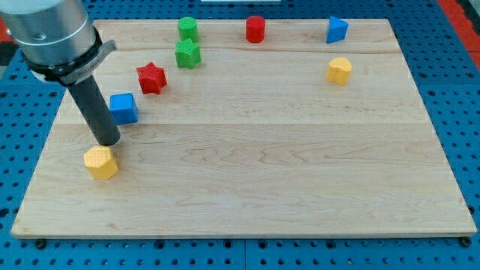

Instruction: Move the green star towards the bottom center of the board

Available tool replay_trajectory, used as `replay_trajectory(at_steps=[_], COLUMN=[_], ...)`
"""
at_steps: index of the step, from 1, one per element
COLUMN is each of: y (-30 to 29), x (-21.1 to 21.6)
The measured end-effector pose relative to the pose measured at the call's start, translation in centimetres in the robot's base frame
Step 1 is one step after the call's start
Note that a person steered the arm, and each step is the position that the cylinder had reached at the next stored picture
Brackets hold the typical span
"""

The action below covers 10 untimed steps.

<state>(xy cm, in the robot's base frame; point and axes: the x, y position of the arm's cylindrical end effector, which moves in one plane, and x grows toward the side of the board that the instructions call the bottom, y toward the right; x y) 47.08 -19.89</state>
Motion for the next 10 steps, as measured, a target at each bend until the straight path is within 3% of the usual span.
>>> replay_trajectory(at_steps=[2, 3, 4, 6, 7, 9, 10], y=[-10.6, -7.8, -0.6, 13.9, 19.8, 24.9, 25.5], x=[-6.0, -13.5, -19.0, -18.7, -16.0, -20.1, -13.8])
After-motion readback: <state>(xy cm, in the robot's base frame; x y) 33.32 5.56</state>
